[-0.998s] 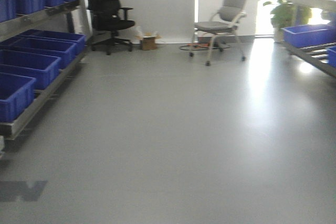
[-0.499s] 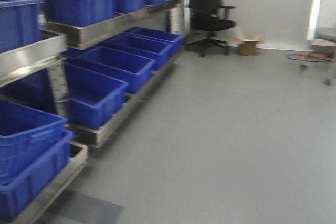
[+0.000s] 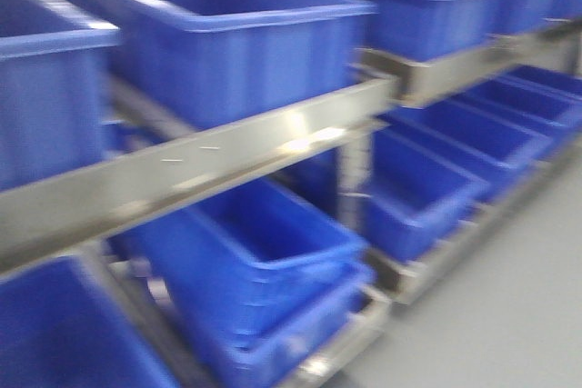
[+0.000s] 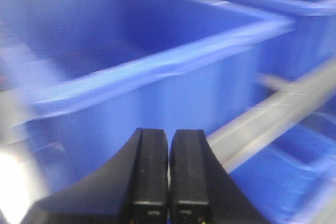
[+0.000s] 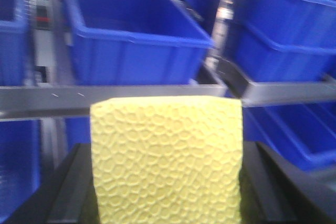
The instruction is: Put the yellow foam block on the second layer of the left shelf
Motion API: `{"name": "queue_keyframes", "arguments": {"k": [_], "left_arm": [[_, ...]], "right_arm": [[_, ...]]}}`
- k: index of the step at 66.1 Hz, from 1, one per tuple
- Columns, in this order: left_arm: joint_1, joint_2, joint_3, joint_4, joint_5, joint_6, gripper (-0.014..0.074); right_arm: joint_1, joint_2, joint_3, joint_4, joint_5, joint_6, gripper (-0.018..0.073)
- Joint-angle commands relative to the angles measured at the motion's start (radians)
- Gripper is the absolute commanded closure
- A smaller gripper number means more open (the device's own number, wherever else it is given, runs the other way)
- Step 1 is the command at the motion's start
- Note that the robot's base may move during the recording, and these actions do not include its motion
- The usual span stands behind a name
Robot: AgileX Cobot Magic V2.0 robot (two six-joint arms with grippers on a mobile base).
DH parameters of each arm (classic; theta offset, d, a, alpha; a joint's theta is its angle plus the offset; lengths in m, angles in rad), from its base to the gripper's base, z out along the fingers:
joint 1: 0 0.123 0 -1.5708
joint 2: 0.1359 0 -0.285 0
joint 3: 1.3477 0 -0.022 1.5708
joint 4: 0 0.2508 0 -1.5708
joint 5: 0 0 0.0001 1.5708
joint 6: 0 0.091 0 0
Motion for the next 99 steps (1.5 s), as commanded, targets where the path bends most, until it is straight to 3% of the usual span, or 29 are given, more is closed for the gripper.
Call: {"name": "queue_keyframes", "arguments": {"k": [1,99], "left_arm": [[0.0,-0.014,0.026,0.001,-0.086,-0.004,0.046],[0.002,-0.014,0.026,0.001,-0.086,-0.004,0.046]], "right_arm": [[-0.006,0.014,-0.028,0.004,-0.086,-0.001,0.0293],[-0.006,0.014,-0.028,0.004,-0.086,-0.001,0.0293]]}}
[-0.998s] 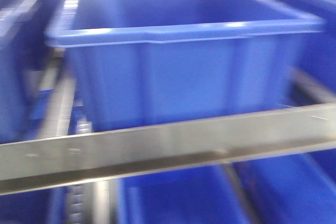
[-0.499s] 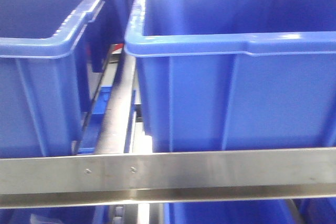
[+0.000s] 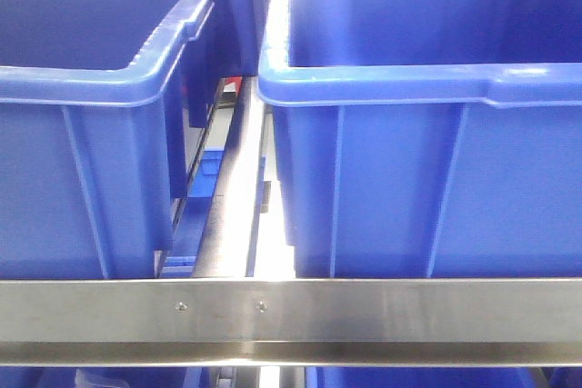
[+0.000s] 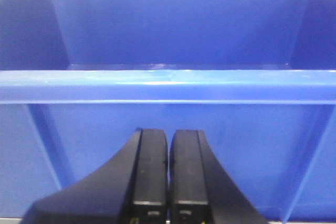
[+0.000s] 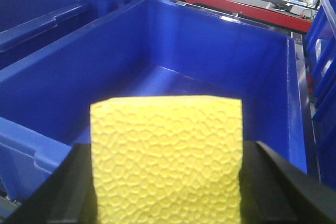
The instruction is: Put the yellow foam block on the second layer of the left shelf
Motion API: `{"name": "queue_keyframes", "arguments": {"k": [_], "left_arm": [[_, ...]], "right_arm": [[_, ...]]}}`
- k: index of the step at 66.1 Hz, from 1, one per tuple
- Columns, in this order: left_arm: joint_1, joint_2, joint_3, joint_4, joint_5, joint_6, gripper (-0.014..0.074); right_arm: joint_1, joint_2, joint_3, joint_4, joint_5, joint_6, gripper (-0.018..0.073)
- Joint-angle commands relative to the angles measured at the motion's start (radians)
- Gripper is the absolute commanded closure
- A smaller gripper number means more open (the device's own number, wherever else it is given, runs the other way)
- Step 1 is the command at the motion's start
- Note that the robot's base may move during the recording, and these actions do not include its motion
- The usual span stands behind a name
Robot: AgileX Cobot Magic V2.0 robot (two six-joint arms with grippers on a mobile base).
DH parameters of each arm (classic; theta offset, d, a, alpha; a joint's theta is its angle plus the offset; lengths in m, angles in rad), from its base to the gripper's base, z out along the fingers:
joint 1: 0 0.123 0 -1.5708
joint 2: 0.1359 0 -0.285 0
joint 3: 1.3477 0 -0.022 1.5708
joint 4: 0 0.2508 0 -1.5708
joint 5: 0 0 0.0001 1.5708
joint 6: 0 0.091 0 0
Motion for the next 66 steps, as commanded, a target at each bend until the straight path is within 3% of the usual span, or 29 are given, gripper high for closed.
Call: {"name": "queue_keyframes", "arguments": {"k": [1,38,66], "left_arm": [[0.002,-0.014,0.026,0.001,-0.086,-0.004,0.046],[0.002,-0.014,0.026,0.001,-0.086,-0.004,0.046],[0.002,-0.014,0.026,0.001,-0.086,-0.004,0.046]], "right_arm": [[-0.006,0.014,-0.028,0.004,-0.086,-0.001,0.0293],[-0.006,0.051,-0.083,0.004,-0.079,-0.001,0.0293],[-0.006,0.726,-0.611,0.006,0.145,0.022,0.0293]]}}
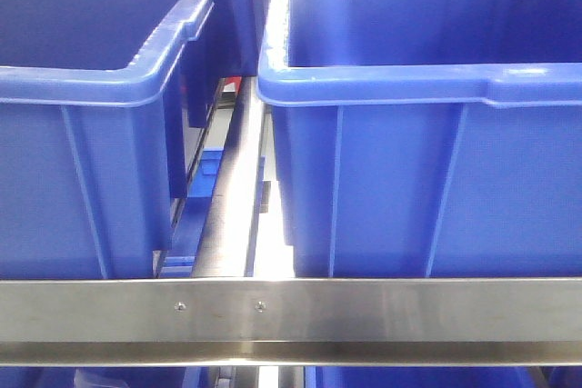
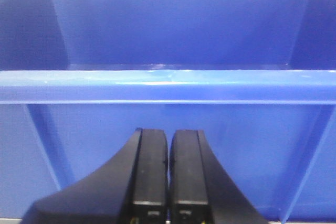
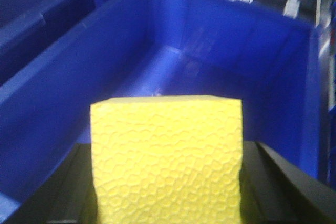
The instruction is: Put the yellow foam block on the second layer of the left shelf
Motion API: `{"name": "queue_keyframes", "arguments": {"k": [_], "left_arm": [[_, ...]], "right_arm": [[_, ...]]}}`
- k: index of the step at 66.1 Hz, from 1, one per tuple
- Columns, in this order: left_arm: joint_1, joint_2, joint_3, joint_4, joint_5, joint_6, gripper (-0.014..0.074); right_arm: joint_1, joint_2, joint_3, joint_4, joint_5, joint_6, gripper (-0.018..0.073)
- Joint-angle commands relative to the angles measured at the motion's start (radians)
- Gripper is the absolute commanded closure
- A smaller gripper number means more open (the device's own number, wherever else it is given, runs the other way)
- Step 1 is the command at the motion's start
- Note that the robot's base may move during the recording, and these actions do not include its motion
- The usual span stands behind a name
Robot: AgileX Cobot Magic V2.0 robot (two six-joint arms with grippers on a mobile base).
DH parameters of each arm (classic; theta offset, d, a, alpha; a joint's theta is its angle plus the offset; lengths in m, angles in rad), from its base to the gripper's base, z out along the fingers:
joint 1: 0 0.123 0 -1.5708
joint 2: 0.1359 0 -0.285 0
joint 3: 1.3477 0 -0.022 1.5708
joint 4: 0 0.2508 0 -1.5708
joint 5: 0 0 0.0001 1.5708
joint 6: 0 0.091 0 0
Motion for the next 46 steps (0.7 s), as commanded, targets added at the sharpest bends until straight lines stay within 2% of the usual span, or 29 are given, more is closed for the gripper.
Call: {"name": "queue_keyframes", "arguments": {"k": [1,12,26,46], "left_arm": [[0.002,-0.014,0.026,0.001,-0.086,-0.004,0.046],[0.002,-0.014,0.026,0.001,-0.086,-0.004,0.046],[0.002,-0.014,0.026,0.001,-0.086,-0.004,0.046],[0.002,-0.014,0.026,0.001,-0.086,-0.004,0.046]], "right_arm": [[-0.006,0.138,-0.127,0.006,-0.022,0.019,0.0293],[-0.006,0.444,-0.276,0.006,0.013,0.035,0.0293],[-0.007,0.714,-0.357,0.004,0.017,0.035,0.0293],[-0.007,0.826,-0.38,-0.048,0.002,0.035,0.0288]]}}
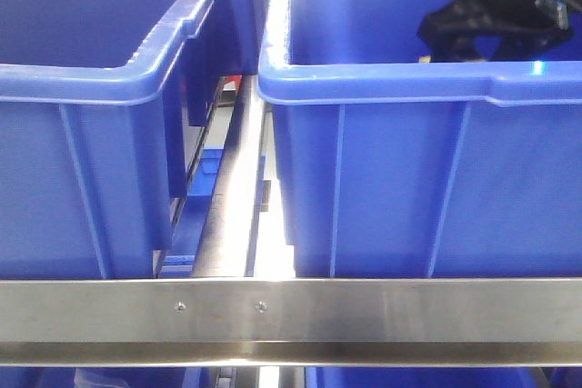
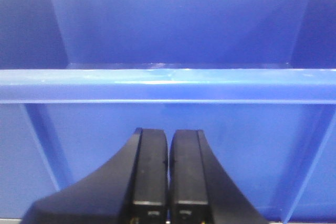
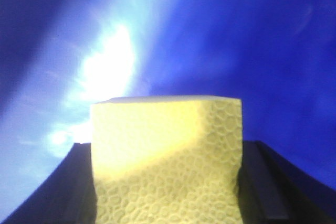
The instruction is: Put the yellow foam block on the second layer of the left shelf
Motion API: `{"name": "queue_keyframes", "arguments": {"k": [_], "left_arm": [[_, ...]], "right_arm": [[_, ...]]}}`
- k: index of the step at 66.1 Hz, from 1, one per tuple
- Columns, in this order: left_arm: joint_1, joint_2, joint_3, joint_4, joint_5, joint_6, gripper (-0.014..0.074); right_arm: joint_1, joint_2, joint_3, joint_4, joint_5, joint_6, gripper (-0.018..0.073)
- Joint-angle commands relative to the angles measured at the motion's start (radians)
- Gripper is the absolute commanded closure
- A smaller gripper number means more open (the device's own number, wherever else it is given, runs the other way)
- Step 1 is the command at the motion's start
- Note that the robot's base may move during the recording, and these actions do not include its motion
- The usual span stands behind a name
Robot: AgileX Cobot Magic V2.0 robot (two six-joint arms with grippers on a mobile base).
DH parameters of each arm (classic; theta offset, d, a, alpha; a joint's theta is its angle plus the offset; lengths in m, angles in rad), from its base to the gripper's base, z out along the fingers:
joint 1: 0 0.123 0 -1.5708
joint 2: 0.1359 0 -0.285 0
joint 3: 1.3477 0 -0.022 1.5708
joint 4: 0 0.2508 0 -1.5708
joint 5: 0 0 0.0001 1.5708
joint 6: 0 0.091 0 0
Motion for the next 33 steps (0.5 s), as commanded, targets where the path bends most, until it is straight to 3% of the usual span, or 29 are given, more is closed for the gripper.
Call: {"name": "queue_keyframes", "arguments": {"k": [1,7,20,33], "left_arm": [[0.002,-0.014,0.026,0.001,-0.086,-0.004,0.046],[0.002,-0.014,0.026,0.001,-0.086,-0.004,0.046],[0.002,-0.014,0.026,0.001,-0.086,-0.004,0.046],[0.002,-0.014,0.026,0.001,-0.086,-0.004,0.046]], "right_arm": [[-0.007,-0.041,-0.043,-0.026,-0.062,-0.001,0.0284],[-0.007,-0.04,-0.043,-0.026,-0.055,-0.001,0.021],[-0.007,-0.041,-0.043,-0.026,-0.058,-0.001,-0.008],[-0.007,-0.063,-0.043,-0.028,-0.053,-0.001,-0.0064]]}}
